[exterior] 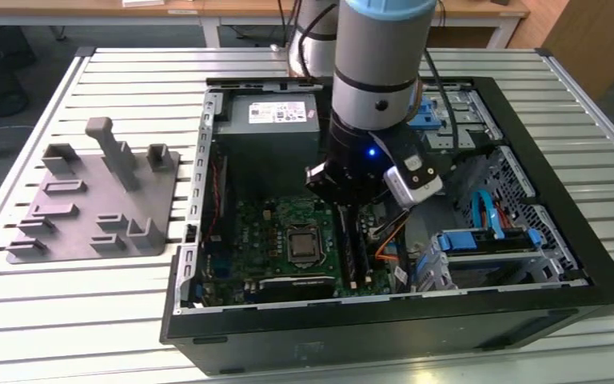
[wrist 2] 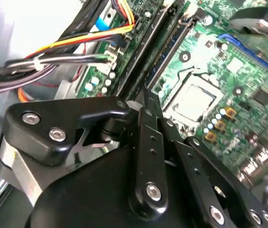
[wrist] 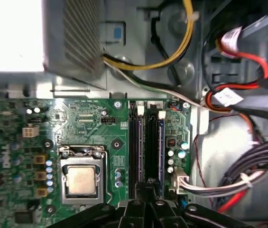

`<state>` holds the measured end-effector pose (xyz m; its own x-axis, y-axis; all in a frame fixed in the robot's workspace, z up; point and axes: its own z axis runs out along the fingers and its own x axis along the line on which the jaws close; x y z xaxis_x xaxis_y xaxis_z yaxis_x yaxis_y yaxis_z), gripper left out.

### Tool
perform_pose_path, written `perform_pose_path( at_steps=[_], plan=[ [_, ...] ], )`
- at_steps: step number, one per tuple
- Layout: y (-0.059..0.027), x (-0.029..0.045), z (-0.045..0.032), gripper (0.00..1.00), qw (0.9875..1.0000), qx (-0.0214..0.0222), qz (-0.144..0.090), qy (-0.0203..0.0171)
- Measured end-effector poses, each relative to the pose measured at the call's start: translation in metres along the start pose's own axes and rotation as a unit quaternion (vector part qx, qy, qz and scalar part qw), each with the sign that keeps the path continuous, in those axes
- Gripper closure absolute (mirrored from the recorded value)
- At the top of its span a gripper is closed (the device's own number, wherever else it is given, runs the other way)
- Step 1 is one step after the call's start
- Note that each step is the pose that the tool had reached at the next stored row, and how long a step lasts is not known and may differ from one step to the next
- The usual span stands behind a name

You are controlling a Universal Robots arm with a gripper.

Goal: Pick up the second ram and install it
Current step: 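Insert the second ram into the second slot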

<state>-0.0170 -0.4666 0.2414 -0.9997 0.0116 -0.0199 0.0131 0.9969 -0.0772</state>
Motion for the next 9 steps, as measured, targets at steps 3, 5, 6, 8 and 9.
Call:
perform_pose_path(
  at_steps=[3, 5, 6, 8, 9],
  plan=[
    [0.0005, -0.0003, -0.0123, 0.9, 1.0, 0.0001, 0.0, 0.0],
    [0.0004, -0.0003, -0.0132, 0.9, 1.0, -0.0001, 0.0, 0.0],
    [0.0004, -0.0003, -0.0132, 0.9, 1.0, -0.0001, 0.0, -0.0001],
    [0.0004, -0.0002, -0.0132, 0.9, 1.0, -0.0001, 0.0, 0.0],
    [0.0004, -0.0003, -0.0133, 0.9, 1.0, 0.0, 0.0, 0.0]
  ],
)
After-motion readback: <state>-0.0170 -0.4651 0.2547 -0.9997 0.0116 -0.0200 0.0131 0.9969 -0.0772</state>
